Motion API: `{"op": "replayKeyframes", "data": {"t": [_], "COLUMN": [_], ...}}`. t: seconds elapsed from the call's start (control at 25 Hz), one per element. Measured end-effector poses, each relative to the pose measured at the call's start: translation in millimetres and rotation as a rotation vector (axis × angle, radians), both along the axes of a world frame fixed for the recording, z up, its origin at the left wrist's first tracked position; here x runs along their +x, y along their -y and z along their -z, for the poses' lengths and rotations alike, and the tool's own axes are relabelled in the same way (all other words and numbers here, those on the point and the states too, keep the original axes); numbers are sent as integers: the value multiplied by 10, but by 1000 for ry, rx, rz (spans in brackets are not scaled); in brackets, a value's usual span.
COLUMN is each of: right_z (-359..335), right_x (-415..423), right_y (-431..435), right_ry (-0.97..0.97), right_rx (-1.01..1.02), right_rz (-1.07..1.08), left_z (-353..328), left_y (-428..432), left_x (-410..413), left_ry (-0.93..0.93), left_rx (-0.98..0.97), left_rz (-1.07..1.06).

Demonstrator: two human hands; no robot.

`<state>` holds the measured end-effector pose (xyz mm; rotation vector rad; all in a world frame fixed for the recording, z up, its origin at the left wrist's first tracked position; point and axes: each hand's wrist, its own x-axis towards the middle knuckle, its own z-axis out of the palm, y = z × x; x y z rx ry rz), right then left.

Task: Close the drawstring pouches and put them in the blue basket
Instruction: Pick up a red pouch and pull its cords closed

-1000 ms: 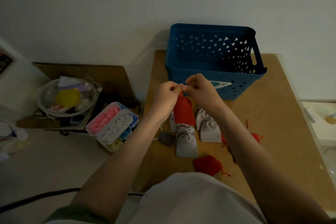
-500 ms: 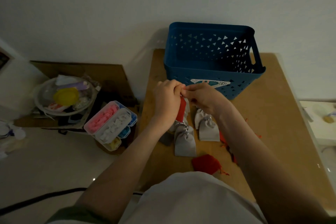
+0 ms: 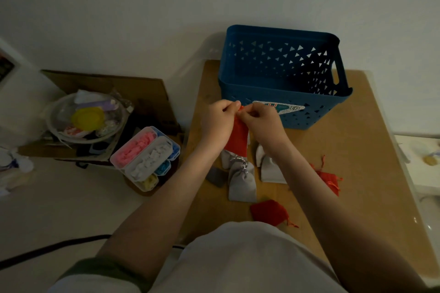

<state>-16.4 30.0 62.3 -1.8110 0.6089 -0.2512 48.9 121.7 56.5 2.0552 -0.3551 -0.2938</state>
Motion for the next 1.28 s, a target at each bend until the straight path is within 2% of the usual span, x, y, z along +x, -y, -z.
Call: {"op": "replayKeyframes", "data": {"t": [0.12,0.32,0.4,0.72,0.84,0.96,1.12,1.28], "right_z": [14,8,-8,-120,-160,-191,-209,-162], "right_x": [9,28,34,1,-21,-37,-55,-61], "right_y": [36,45,51,114,144,181,193,258], "right_ry": [-1,-11,-30,-132,-97,-79,-69,-45], "right_rx": [-188,-337,-322,44,308,499,558,539], "right_rz": [-67,-117,-112,-146,-194,-291,-341,-321], "left_z": [-5,-33,-44,61,8,-35,-66,-156], "left_y": [-69,-123,-122,-171,-160,-184,-203,-157], "left_x": [77,197,218,129,132,152,197,227], "left_ry": [-63,171,171,-197,-305,-387,-425,-370], "left_rx": [-21,176,162,-307,-419,-467,-444,-356], "left_rz": [66,232,241,288,344,378,410,472]}}
